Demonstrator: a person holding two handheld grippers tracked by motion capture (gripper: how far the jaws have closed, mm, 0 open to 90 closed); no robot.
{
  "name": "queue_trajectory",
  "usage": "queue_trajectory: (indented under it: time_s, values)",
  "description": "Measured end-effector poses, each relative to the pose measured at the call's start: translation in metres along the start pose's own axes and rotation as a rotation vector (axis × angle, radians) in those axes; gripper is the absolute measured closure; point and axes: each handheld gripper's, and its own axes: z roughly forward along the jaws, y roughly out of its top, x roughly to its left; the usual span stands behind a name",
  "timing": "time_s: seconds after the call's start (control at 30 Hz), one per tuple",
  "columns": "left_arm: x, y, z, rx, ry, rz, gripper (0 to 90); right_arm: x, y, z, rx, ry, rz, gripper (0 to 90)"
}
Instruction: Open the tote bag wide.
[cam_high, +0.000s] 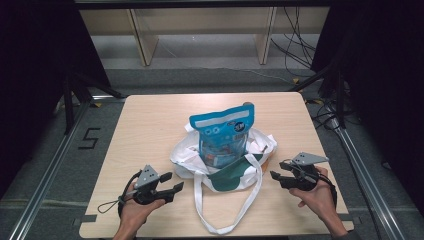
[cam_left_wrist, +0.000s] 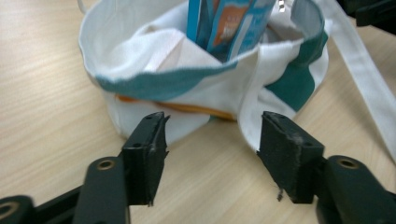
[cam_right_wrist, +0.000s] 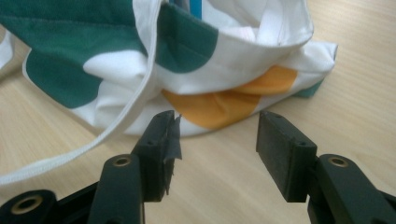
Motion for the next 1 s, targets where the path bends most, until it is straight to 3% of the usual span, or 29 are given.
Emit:
queue_trajectory:
  time_s: [0.03, 0.07, 0.37, 0.53, 0.73, 0.8, 0.83, 0.93, 1.0]
  values:
    - [0.0, -0.002, -0.001, 0.012, 0.001, 0.007, 38.9, -0.001, -0.002, 0.0, -0.006, -0.002, -0.013, 47.6]
    - [0.0, -0.004, -0.001, 0.014, 0.005, 0.008, 37.6, 0.0, -0.005, -0.001, 0.008, -0.004, 0.005, 47.1]
    - [-0.001, -0.015, -0.007, 0.043, 0.031, 0.014, 27.1, 0.006, -0.019, -0.01, 0.018, -0.004, 0.02, 43.8]
    - [-0.001, -0.022, -0.01, 0.04, 0.052, -0.025, 19.4, 0.011, -0.034, -0.018, 0.016, 0.016, 0.025, 42.3]
    - [-0.005, -0.026, -0.01, 0.04, 0.044, -0.015, 15.3, 0.017, -0.044, -0.026, 0.032, 0.026, 0.038, 39.0]
    - [-0.007, -0.027, -0.01, 0.036, 0.041, -0.014, 15.1, 0.018, -0.047, -0.028, 0.02, 0.026, 0.017, 38.5]
    - [-0.009, -0.028, -0.01, 0.036, 0.038, -0.019, 15.1, 0.02, -0.049, -0.029, 0.037, 0.032, 0.037, 38.0]
    - [-0.011, -0.03, -0.01, 0.042, 0.034, -0.006, 15.1, 0.02, -0.054, -0.029, 0.033, 0.029, -0.015, 36.9]
    - [-0.013, -0.032, -0.012, 0.047, 0.042, 0.001, 15.1, 0.026, -0.057, -0.031, 0.058, 0.042, 0.028, 36.3]
